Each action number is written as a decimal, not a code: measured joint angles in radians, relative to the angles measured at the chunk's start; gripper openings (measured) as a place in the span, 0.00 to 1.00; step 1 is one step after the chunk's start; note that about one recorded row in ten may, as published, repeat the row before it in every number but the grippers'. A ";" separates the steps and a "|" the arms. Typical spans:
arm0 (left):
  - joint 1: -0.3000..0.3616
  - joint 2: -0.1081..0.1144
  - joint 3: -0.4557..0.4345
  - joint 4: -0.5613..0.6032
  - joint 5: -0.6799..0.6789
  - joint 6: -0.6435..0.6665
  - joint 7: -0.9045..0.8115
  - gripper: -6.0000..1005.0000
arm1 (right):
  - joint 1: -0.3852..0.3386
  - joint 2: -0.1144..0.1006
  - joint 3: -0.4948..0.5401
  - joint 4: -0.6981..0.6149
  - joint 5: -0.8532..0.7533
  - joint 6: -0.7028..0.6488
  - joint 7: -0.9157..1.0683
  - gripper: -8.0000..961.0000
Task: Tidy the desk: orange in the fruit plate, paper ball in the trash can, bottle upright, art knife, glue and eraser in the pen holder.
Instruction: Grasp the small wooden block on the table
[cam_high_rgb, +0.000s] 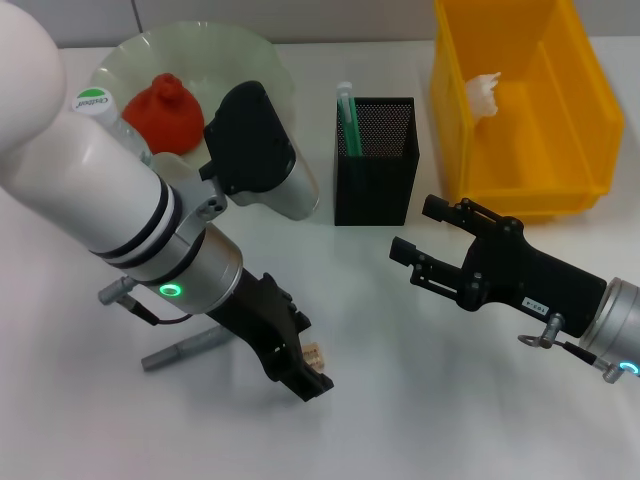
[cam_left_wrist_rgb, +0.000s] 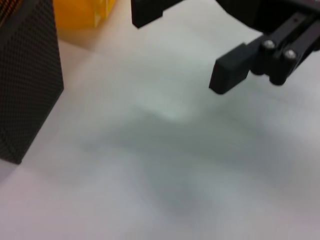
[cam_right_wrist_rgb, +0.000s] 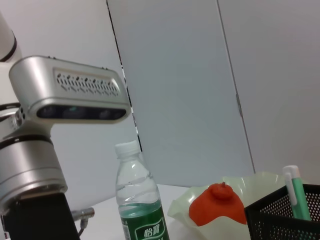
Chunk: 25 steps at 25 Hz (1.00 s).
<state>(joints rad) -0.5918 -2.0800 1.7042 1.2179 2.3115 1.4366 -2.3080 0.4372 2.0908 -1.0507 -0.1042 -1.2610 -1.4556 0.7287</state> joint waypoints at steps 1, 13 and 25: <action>-0.003 0.000 0.000 -0.008 0.000 0.000 0.006 0.75 | 0.000 0.000 0.000 0.000 0.000 0.000 0.000 0.78; -0.013 0.000 0.000 -0.030 0.000 -0.016 0.021 0.74 | 0.003 0.000 0.009 0.000 0.000 0.000 0.000 0.78; -0.022 0.000 0.003 -0.060 0.000 -0.031 0.035 0.65 | 0.006 0.000 0.011 0.000 0.000 0.000 0.001 0.78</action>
<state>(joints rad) -0.6136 -2.0800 1.7074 1.1576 2.3116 1.4053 -2.2730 0.4432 2.0908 -1.0399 -0.1043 -1.2609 -1.4557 0.7299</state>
